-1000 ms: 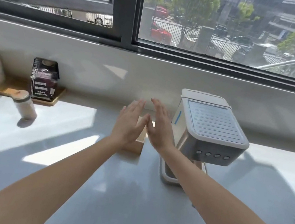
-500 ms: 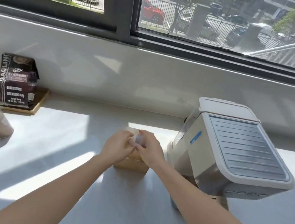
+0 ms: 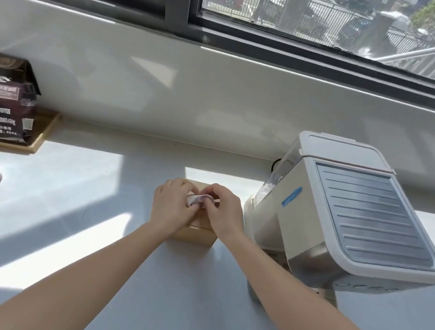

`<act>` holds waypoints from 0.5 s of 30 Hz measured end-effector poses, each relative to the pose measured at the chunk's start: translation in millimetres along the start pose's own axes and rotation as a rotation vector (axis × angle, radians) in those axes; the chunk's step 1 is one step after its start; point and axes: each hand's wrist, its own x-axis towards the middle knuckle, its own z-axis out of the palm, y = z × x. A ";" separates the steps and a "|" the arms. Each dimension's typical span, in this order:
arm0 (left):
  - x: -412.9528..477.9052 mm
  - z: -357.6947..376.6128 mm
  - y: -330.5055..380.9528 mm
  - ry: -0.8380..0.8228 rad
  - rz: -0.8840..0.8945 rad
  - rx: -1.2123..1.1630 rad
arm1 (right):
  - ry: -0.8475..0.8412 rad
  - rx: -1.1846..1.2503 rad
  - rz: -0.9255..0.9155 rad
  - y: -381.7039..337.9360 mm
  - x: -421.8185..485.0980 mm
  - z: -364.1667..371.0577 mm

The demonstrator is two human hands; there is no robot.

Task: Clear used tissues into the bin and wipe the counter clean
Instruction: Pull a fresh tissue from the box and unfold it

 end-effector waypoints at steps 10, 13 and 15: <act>10.1 -30.7 16.1 0.075 -0.092 -0.495 | 0.175 0.163 -0.086 -26.8 15.5 -20.4; 15.9 -50.7 29.5 0.128 -0.003 -0.675 | 0.233 0.239 -0.145 -46.0 23.6 -31.1; 20.2 -61.9 37.2 0.164 0.044 -0.755 | 0.264 0.308 -0.160 -57.5 27.5 -37.3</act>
